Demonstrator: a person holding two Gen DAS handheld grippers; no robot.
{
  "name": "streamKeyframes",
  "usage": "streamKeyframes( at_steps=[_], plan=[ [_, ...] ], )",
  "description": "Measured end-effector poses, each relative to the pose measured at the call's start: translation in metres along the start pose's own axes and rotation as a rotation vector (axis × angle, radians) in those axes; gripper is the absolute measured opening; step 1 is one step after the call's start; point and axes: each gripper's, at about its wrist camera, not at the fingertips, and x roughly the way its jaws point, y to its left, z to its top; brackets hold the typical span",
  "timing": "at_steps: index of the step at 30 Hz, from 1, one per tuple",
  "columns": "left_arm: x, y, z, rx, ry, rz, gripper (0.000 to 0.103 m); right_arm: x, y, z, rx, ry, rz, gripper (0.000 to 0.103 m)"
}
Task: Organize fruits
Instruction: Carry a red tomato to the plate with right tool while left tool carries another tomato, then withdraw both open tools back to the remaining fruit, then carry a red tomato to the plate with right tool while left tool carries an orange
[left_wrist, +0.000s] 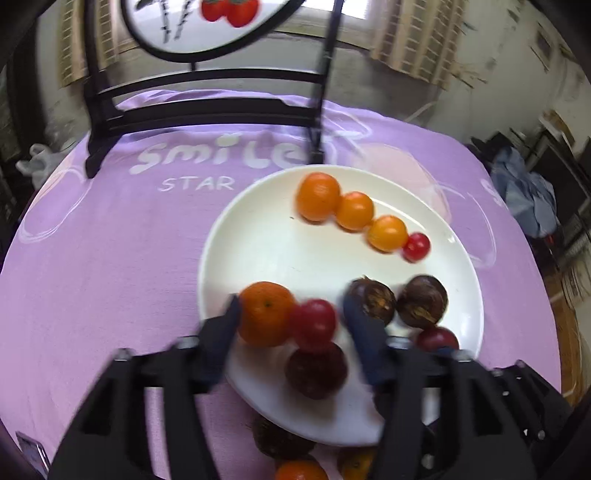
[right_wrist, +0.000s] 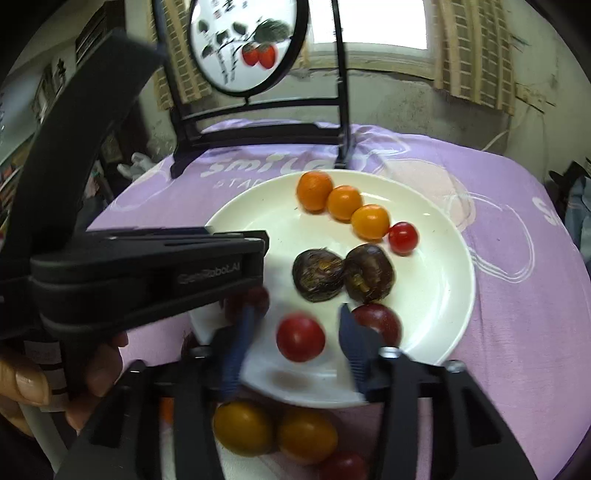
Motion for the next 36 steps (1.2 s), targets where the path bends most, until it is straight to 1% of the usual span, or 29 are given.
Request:
streamKeyframes(
  at_steps=[2, 3, 5, 7, 10, 13, 15, 19, 23, 27, 30, 33, 36],
  plan=[
    [-0.013, 0.007, -0.003, -0.027, -0.044, -0.014, 0.074, -0.008, -0.004, -0.003, 0.025, -0.013, 0.022, 0.057],
    [-0.018, 0.009, -0.005, -0.026, -0.049, -0.016, 0.074, -0.012, -0.005, -0.004, 0.026, -0.010, 0.031, 0.057],
    [-0.030, 0.012, -0.010, -0.028, -0.051, -0.010, 0.075, -0.023, -0.006, -0.007, 0.023, -0.020, 0.020, 0.057],
    [-0.043, 0.015, -0.018, -0.044, -0.059, -0.011, 0.078, -0.032, -0.010, -0.012, 0.037, -0.024, 0.023, 0.064],
    [-0.062, 0.016, -0.035, -0.031, -0.083, 0.019, 0.082, -0.047, -0.017, -0.022, 0.059, -0.026, 0.022, 0.066],
    [-0.082, 0.018, -0.059, -0.020, -0.113, 0.028, 0.088, -0.063, -0.022, -0.039, 0.053, -0.031, -0.019, 0.068],
    [-0.088, 0.020, -0.076, -0.025, -0.111, 0.027, 0.089, -0.068, -0.025, -0.048, 0.042, -0.015, -0.051, 0.068],
    [-0.090, 0.024, -0.109, -0.031, -0.087, 0.036, 0.089, -0.074, -0.029, -0.070, 0.039, 0.026, -0.062, 0.069],
    [-0.081, 0.027, -0.131, -0.015, -0.088, 0.065, 0.089, -0.071, -0.016, -0.090, -0.024, 0.081, -0.083, 0.069],
    [-0.072, 0.035, -0.138, -0.018, -0.078, 0.066, 0.089, -0.063, -0.002, -0.103, -0.075, 0.122, -0.076, 0.069],
    [-0.071, 0.038, -0.140, -0.011, -0.088, 0.062, 0.089, -0.052, 0.004, -0.107, -0.103, 0.144, -0.117, 0.069],
    [-0.069, 0.035, -0.141, 0.014, -0.079, 0.056, 0.090, -0.040, 0.000, -0.106, -0.089, 0.160, -0.143, 0.067],
    [-0.066, 0.033, -0.141, 0.024, -0.063, 0.037, 0.090, -0.032, -0.008, -0.101, -0.052, 0.164, -0.122, 0.066]
  ],
)
